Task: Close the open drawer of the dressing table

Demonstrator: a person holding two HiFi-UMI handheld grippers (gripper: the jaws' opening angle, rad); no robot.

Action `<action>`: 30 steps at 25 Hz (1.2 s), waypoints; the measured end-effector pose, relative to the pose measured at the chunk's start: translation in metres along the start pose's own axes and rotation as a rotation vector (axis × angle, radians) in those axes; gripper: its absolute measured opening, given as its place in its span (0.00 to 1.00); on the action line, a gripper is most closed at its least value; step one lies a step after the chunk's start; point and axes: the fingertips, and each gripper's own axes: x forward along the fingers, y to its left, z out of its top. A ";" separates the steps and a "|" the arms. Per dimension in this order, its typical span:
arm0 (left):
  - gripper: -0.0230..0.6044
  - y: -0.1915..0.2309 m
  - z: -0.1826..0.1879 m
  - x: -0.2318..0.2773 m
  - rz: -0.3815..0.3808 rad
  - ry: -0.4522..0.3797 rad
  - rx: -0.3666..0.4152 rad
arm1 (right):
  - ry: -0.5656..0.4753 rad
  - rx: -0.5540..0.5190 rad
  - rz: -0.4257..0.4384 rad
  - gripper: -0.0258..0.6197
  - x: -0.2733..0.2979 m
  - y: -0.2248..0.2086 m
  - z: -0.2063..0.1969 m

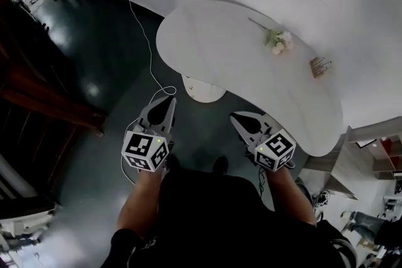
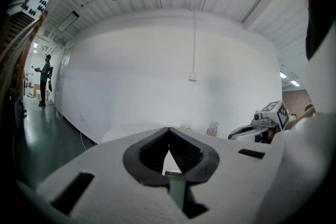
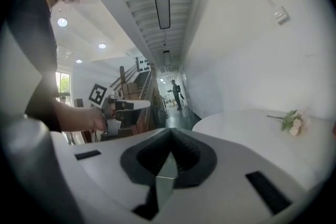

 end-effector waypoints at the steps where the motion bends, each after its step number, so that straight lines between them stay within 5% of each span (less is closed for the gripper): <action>1: 0.04 -0.009 0.001 0.003 0.007 -0.001 0.000 | -0.016 0.004 -0.007 0.05 -0.009 -0.008 0.004; 13: 0.04 -0.035 0.043 0.007 -0.034 -0.050 0.064 | -0.207 -0.068 -0.053 0.04 -0.028 -0.017 0.092; 30: 0.04 -0.004 0.052 0.023 -0.079 -0.009 0.078 | -0.185 -0.086 -0.135 0.04 -0.007 -0.022 0.088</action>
